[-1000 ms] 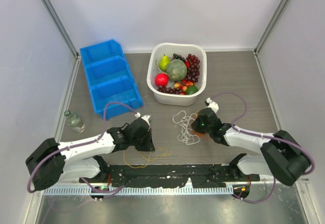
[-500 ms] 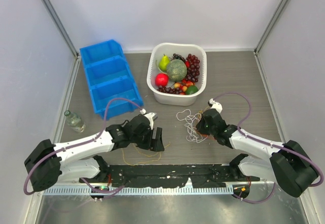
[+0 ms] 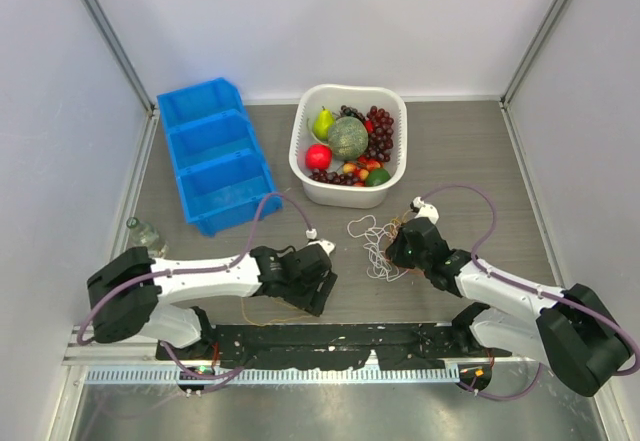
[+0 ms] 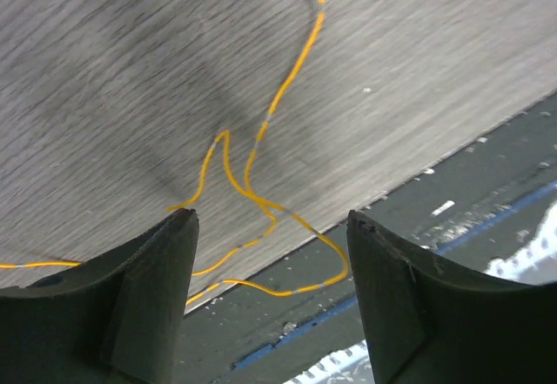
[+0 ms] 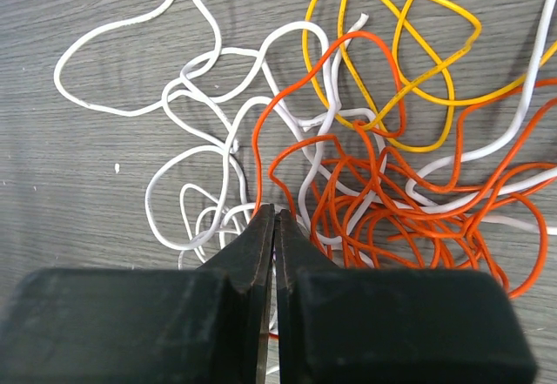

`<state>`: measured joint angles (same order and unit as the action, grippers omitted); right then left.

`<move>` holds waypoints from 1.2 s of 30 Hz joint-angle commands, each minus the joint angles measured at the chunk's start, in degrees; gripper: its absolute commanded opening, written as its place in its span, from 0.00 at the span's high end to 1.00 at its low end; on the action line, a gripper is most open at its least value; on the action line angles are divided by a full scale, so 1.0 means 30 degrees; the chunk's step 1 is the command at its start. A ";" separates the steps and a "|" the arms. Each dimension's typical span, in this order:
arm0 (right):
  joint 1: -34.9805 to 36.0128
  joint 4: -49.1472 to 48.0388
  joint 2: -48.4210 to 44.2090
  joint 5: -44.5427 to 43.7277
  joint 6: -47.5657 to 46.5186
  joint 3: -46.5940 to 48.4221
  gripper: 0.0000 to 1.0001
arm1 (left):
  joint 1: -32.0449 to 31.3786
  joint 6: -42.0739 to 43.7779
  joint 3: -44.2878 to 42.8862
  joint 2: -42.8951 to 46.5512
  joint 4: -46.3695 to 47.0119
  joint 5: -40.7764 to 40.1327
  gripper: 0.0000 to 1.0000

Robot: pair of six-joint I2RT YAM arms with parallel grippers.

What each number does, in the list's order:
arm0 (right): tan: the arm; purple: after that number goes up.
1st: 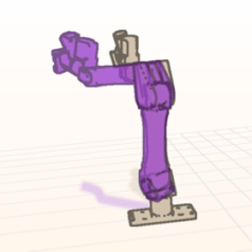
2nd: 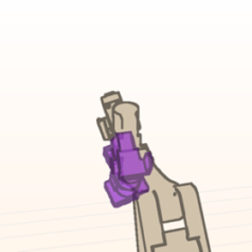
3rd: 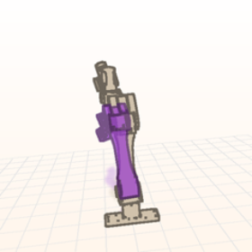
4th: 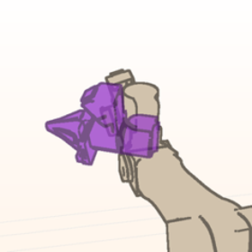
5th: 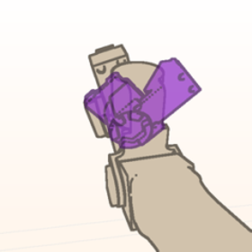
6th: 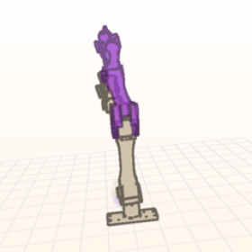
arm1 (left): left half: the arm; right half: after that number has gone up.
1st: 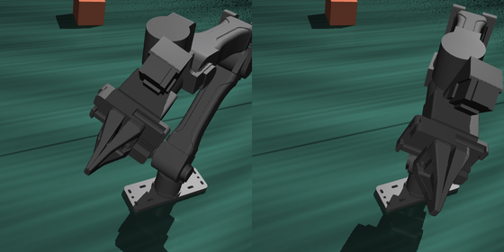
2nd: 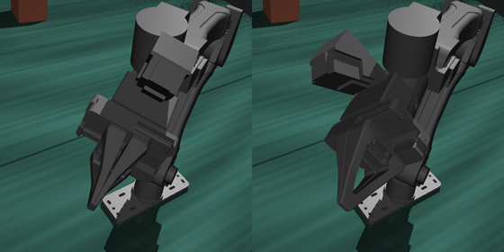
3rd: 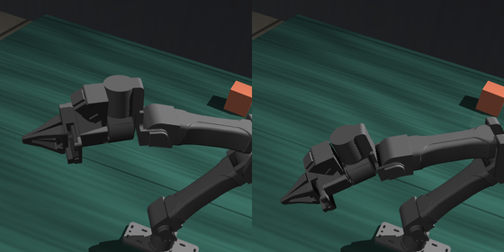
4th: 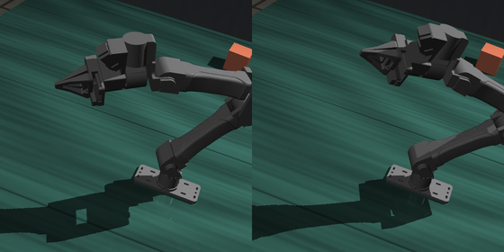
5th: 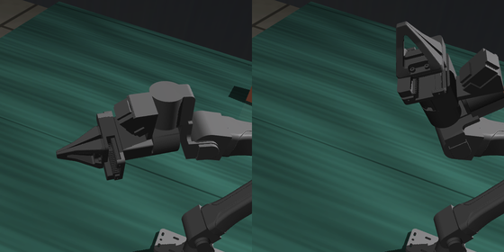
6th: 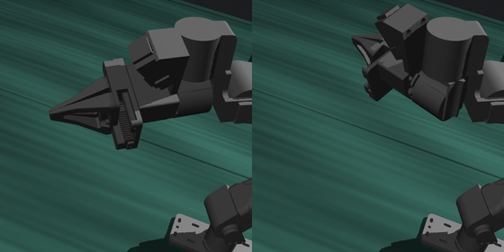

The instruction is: Untangle the cables

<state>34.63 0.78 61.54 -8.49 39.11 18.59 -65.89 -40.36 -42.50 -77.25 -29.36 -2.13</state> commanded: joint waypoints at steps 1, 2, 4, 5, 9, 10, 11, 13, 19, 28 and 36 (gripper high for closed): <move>-0.0118 -0.0874 -0.0386 0.0222 -0.0294 -0.0102 0.92 | -0.0215 0.0124 -0.0539 -0.1140 0.0031 -0.2070 0.35; -0.0118 -0.0903 -0.0415 0.0252 -0.0294 -0.0103 0.92 | -0.0215 0.0094 -0.0714 -0.1433 0.0032 -0.2334 0.42; -0.0119 -0.0932 -0.0473 0.0369 -0.0381 -0.0131 0.92 | -0.0215 0.0035 -0.1066 -0.1903 0.0120 -0.2541 0.55; -0.0147 -0.0961 -0.0503 0.0486 -0.0352 -0.0161 0.92 | -0.0215 0.0006 -0.1270 -0.2050 0.0149 -0.2629 0.61; -0.0148 -0.1108 -0.0562 0.0691 -0.0469 -0.0220 0.92 | -0.0244 -0.0053 -0.2966 -0.2170 -0.1602 -0.3679 1.00; -0.0148 -0.1108 -0.0591 0.0721 -0.0498 -0.0191 0.92 | -0.0215 -0.0024 -0.3639 -0.1937 -0.2391 -0.4293 1.00; -0.0177 -0.1166 -0.0533 0.0663 -0.0499 -0.0162 0.92 | -0.0186 0.0150 -0.4400 -0.1586 -0.2979 -0.5053 1.00; -0.0177 -0.1167 -0.0211 0.0692 -0.0499 -0.0016 0.92 | -0.0186 0.0619 -0.6242 -0.0942 -0.4822 -0.7335 1.00; -0.0236 -0.1167 0.0318 0.0985 -0.0615 0.0103 0.92 | 0.3260 0.4012 -1.1491 0.0788 -0.7001 -0.9781 1.00; -0.0265 -0.1518 -0.1643 0.0723 -0.0587 -0.0659 0.92 | 1.0736 0.7358 -1.5798 -0.0522 -0.3748 -0.6297 1.00; -0.0265 -0.1664 -0.4017 0.0428 -0.0411 -0.1654 0.90 | 1.4198 0.6101 -1.8789 -0.1614 -0.3719 -0.2138 1.00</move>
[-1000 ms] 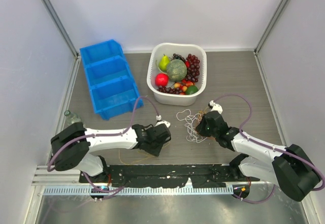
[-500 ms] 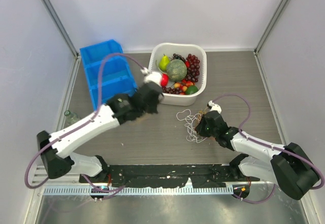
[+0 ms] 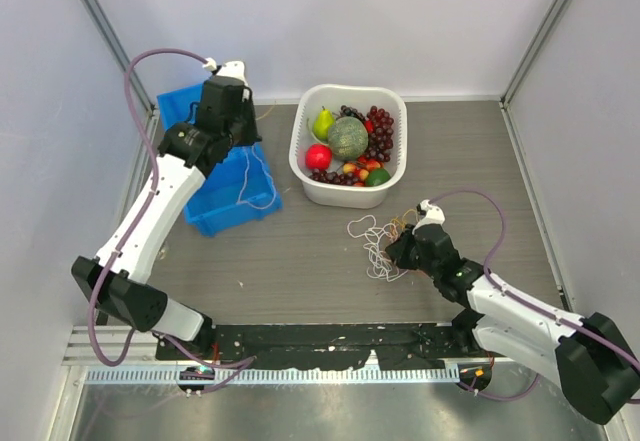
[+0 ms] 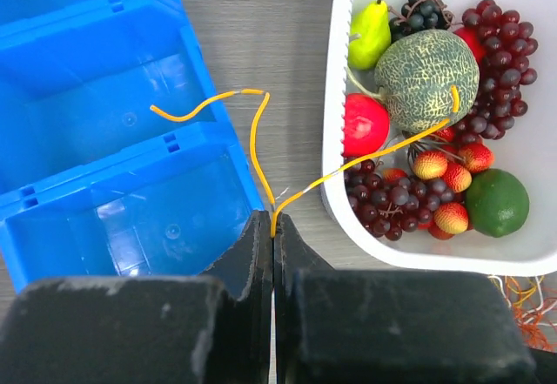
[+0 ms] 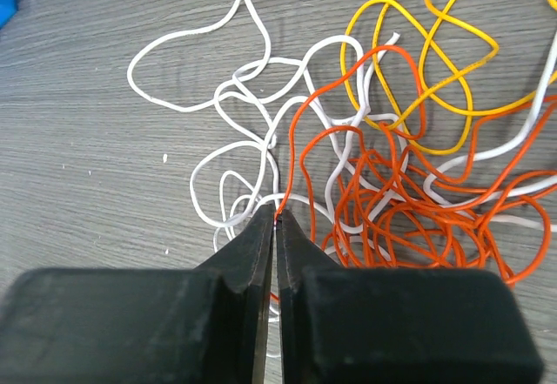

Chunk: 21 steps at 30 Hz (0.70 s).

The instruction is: Untangle the cables

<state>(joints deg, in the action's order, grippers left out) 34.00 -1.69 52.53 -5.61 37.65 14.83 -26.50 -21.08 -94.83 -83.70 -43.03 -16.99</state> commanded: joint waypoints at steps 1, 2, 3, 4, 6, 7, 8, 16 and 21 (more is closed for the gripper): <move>-0.0054 -0.0842 -0.1278 -0.0505 0.0106 -0.0460 0.89 | 0.1070 -0.0356 -0.1582 0.0711 0.0952 0.3287 1.00; -0.0054 -0.0842 -0.1368 -0.0475 0.0078 -0.0548 0.89 | 0.1070 -0.0327 -0.1701 0.1148 0.1156 0.3959 1.00; -0.0054 -0.0842 -0.1455 -0.0446 0.0135 -0.0578 0.89 | 0.1070 -0.0269 -0.1644 0.1587 0.1477 0.4429 1.00; -0.0054 -0.0958 -0.1485 -0.0417 0.0136 -0.0607 0.89 | 0.1099 -0.0268 -0.1469 0.2027 0.1770 0.4753 1.00; -0.0054 -0.1046 -0.1515 -0.0474 0.0019 -0.0578 0.89 | 0.1099 -0.0151 -0.0943 0.3023 0.2327 0.4816 1.00; -0.0025 -0.1047 -0.1428 -0.0620 0.0019 -0.0549 0.89 | 0.1070 -0.0093 -0.0621 0.3462 0.2765 0.4757 1.00; -0.0053 -0.0989 -0.1282 -0.0650 0.0048 -0.0491 0.89 | 0.1099 0.0024 -0.0386 0.3815 0.3060 0.4756 1.00; -0.0054 -0.0930 -0.1162 -0.0738 0.0019 -0.0432 0.89 | 0.1538 0.0641 -0.0093 0.2561 0.1628 0.3291 1.00; -0.0054 -0.0900 -0.2304 -0.0827 0.0136 -0.0899 0.88 | 0.2095 -0.0412 0.1603 0.1447 0.1275 0.3001 1.00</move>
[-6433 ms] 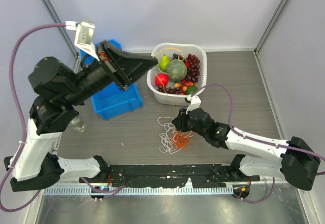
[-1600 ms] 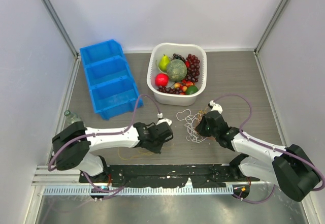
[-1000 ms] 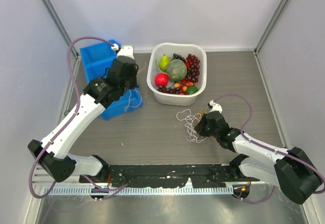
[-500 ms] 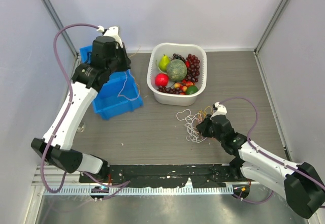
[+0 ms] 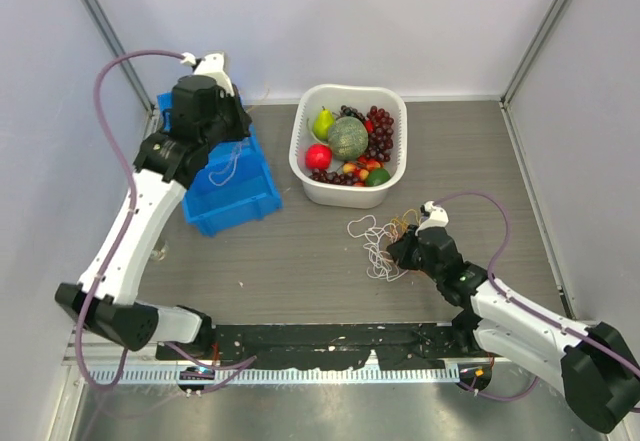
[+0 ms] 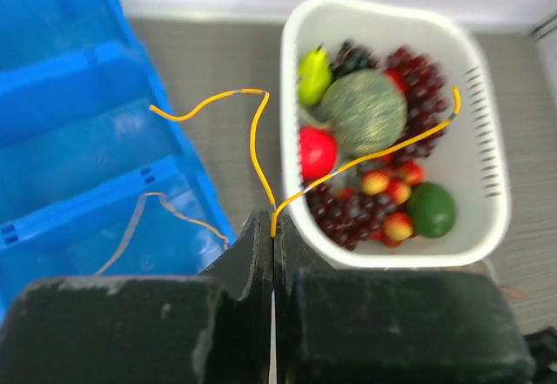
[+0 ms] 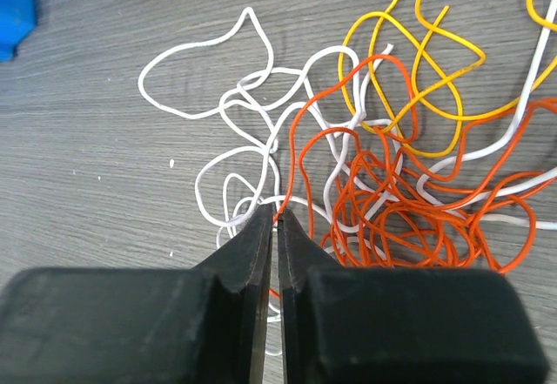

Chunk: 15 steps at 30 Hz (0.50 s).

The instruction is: Untangle the cables

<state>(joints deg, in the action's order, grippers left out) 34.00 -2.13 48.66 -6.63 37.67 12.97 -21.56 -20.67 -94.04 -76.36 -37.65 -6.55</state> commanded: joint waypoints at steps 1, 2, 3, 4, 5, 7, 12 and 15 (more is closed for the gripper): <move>-0.0054 -0.0813 -0.1306 -0.0368 0.0071 -0.0339 0.88 | 0.0507 -0.0814 0.1956 -0.1119 -0.0256 -0.0803 1.00; -0.0054 -0.0900 -0.1425 -0.0309 0.0157 -0.0427 0.87 | 0.0595 -0.1136 0.2658 -0.1294 0.0008 -0.1299 1.00; -0.0054 -0.0930 -0.1630 -0.0337 0.0071 -0.0457 0.87 | 0.0624 -0.1313 0.3274 -0.1441 0.0242 -0.2000 1.00; -0.0054 -0.0930 -0.1603 -0.0396 0.0041 -0.0486 0.87 | 0.0596 -0.1547 0.3599 -0.1732 0.0187 -0.2993 1.00; -0.0054 -0.0930 -0.1544 -0.0483 0.0041 -0.0428 0.87 | 0.0624 -0.1868 0.3689 -0.2112 -0.0307 -0.4164 1.00; -0.0054 -0.0901 -0.1310 -0.0513 0.0041 -0.0340 0.87 | 0.0625 -0.2601 0.3456 -0.2816 -0.1915 -0.6713 1.00; -0.0054 -0.0725 -0.1132 -0.0571 0.0041 -0.0193 0.87 | 0.0625 -0.3102 0.5794 -0.2586 -0.1692 -0.8307 1.00; -0.0054 -0.0667 -0.1426 -0.0689 0.0128 -0.0281 0.86 | 0.0654 -0.2956 0.6939 -0.2671 -0.1017 -0.8159 1.00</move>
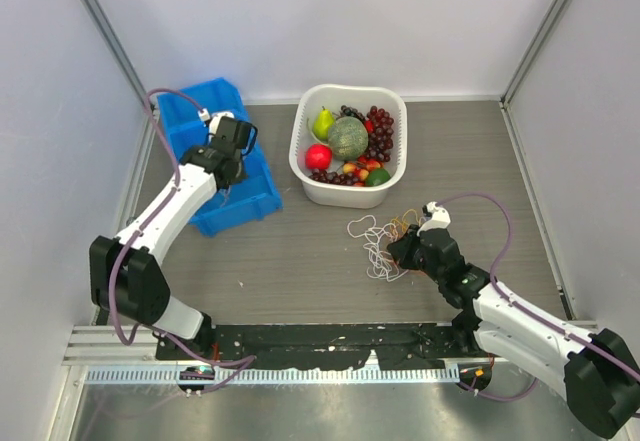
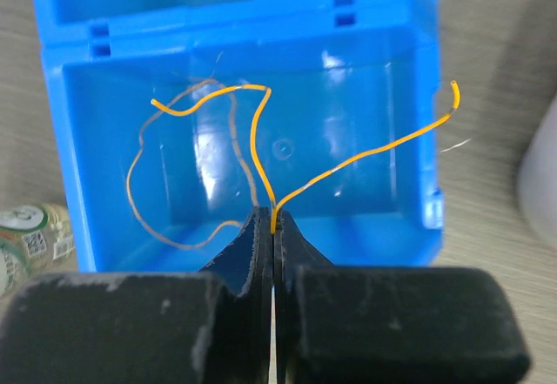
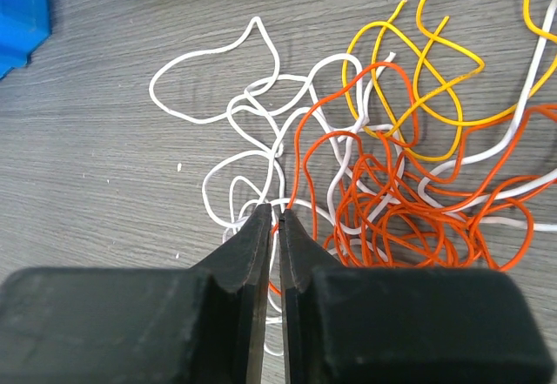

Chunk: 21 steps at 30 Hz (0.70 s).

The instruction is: Untangle the cables

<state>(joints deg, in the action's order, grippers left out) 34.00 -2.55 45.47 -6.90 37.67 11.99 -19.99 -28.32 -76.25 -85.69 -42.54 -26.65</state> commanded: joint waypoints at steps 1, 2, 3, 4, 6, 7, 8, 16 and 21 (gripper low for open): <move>-0.0054 -0.0557 -0.0392 -0.0515 0.0100 0.0018 0.86 | 0.0159 -0.0347 0.1128 0.0206 0.0762 -0.1457 1.00; -0.0054 -0.0557 -0.0450 -0.0514 0.0099 0.0017 0.86 | 0.0159 -0.0260 0.1100 -0.0028 0.0793 -0.1399 1.00; -0.0054 -0.0557 -0.0393 -0.0427 0.0099 0.0017 0.86 | 0.0130 -0.0085 0.1042 -0.0349 0.0764 -0.1340 1.00; -0.0025 -0.0615 -0.0334 -0.0426 0.0070 0.0017 0.86 | 0.0159 -0.0025 0.0867 -0.0672 0.0590 -0.1253 1.00; -0.0054 -0.0645 -0.0246 -0.0309 0.0041 0.0046 0.86 | 0.0188 0.0034 0.0603 -0.1200 0.0179 -0.1310 1.00; -0.0054 -0.0616 -0.0217 -0.0309 0.0041 0.0047 0.86 | 0.0188 0.0034 0.0457 -0.1434 -0.0025 -0.1339 1.00; -0.0054 -0.0616 -0.0187 -0.0309 0.0041 0.0076 0.86 | 0.0246 0.0063 0.0223 -0.1582 -0.0405 -0.1108 1.00; -0.0054 -0.0528 -0.0480 -0.0426 0.0128 -0.0012 0.85 | 0.0335 0.0591 0.0220 -0.0385 -0.0584 -0.0492 0.33; -0.0054 -0.0586 -0.0393 -0.0426 0.0070 -0.0012 0.85 | 0.0335 0.0911 0.0688 0.1489 -0.0205 0.1526 0.14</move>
<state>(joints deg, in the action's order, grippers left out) 34.00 -2.52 44.84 -6.96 37.67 11.99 -19.38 -26.52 -73.38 -87.77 -44.38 -26.44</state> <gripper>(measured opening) 0.148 0.816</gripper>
